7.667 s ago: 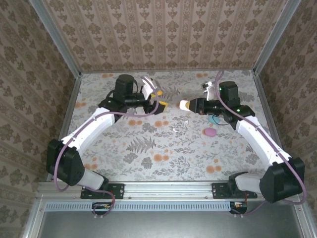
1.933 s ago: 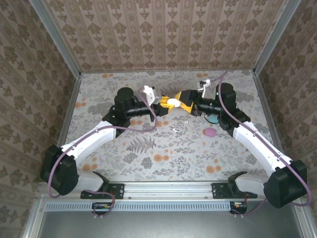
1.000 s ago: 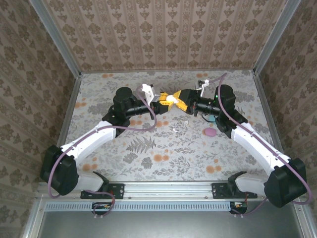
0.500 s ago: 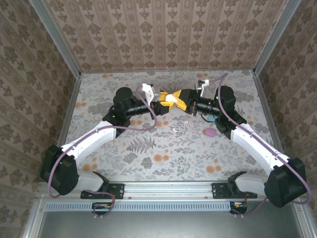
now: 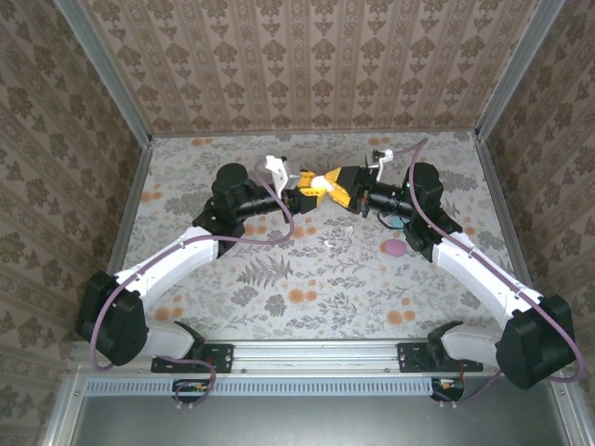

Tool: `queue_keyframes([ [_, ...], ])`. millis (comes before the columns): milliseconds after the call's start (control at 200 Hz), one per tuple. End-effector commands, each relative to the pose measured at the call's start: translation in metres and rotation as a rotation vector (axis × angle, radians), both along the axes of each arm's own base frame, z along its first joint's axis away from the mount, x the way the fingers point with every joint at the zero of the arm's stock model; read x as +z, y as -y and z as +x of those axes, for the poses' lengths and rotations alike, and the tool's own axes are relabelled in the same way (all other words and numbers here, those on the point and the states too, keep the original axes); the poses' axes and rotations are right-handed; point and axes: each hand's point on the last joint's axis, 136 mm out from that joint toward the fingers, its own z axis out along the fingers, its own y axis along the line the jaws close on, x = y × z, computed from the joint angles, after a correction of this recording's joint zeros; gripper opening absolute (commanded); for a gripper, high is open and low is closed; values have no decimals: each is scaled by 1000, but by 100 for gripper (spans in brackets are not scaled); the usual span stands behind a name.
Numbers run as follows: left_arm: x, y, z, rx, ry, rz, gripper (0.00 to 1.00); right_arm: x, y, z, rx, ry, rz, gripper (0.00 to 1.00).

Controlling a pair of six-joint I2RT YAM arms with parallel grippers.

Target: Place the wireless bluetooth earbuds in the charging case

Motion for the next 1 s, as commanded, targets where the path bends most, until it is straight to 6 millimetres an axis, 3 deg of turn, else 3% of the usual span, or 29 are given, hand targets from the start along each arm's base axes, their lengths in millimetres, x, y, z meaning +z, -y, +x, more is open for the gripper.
queue_keyframes([
  [0, 0, 2, 1, -9, -6, -8, 33, 5, 0, 0, -10, 19, 26, 46],
  [145, 0, 2, 1, -10, -9, -5, 32, 8, 0, 0, -8, 30, 32, 46],
  [285, 2, 2, 1, -14, -4, -10, 24, 4, 0, -1, -12, 19, 10, 47],
  [340, 3, 2, 1, -10, -2, -10, 25, 1, 0, -1, -11, 14, 3, 47],
  [465, 3, 2, 1, -7, 0, -10, 25, -2, 4, -2, -25, 31, -39, 56],
  [655, 3, 1, 0, -17, -7, -15, 24, -1, 23, -11, -84, 184, -274, 71],
  [820, 1, 2, -1, -26, -17, -24, 24, 1, 29, -28, -19, 400, -489, 70],
  [995, 3, 2, -3, -36, -21, -32, 24, -1, 26, -27, 36, 390, -539, 71],
])
